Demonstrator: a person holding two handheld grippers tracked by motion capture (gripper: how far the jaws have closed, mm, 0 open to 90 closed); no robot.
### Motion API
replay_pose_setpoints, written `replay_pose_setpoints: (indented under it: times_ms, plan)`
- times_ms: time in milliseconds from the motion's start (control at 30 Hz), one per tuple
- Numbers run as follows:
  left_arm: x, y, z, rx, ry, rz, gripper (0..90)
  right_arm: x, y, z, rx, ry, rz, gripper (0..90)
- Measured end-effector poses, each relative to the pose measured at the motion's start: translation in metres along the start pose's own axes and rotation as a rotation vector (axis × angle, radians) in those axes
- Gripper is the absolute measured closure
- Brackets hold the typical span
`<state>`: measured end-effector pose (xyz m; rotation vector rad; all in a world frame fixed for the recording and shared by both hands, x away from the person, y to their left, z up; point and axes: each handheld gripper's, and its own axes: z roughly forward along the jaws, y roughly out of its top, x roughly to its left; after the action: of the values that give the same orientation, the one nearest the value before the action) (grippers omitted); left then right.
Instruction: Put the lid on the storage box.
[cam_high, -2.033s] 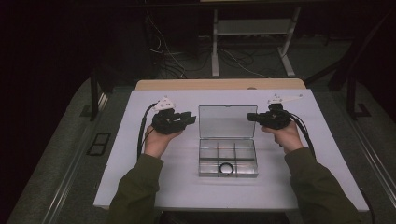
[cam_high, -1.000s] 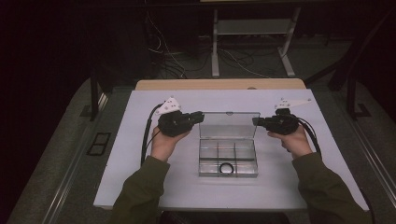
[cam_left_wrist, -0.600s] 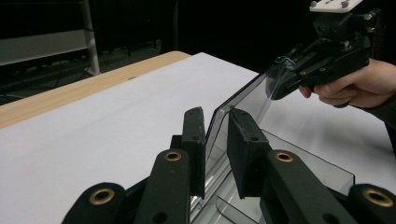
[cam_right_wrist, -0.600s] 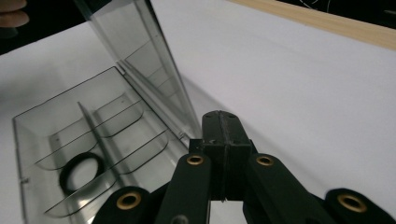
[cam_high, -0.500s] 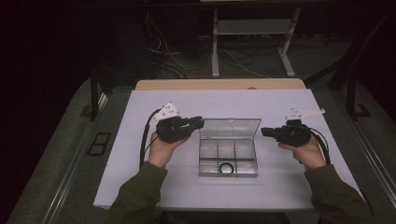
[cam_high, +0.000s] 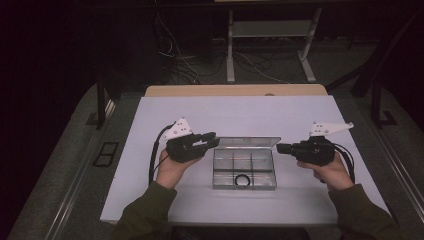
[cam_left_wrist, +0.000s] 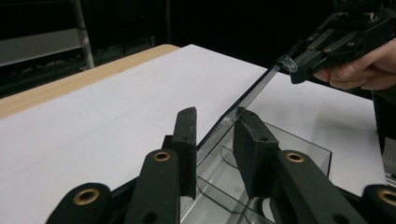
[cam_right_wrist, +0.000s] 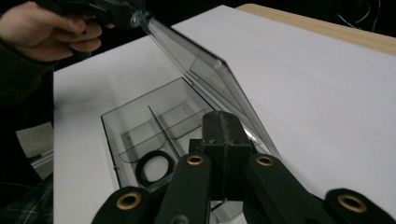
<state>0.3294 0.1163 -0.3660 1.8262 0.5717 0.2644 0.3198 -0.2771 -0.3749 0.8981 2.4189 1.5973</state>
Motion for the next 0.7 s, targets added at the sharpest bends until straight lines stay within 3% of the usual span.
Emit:
replay_pose_setpoints:
  times_ms: [167,300,467,567,700]
  plan:
    - [-0.003,-0.005,-0.003,0.009,-0.004,-0.006,65.7,0.003,-0.001,-0.001,-0.004,0.015,-0.001,89.1]
    - [-0.006,-0.010,-0.007,0.021,-0.003,-0.001,57.8,0.006,-0.002,-0.001,-0.004,0.021,-0.005,89.1]
    - [-0.008,-0.019,-0.016,0.039,-0.002,-0.017,56.2,0.010,-0.004,-0.002,0.001,0.028,-0.009,89.1]
    - [-0.008,-0.025,-0.022,0.052,-0.003,-0.024,60.6,0.012,-0.006,-0.002,0.004,0.032,-0.011,89.2]
    - [-0.008,-0.033,-0.026,0.074,-0.027,-0.045,73.7,0.016,-0.010,-0.003,0.017,0.036,-0.016,89.1]
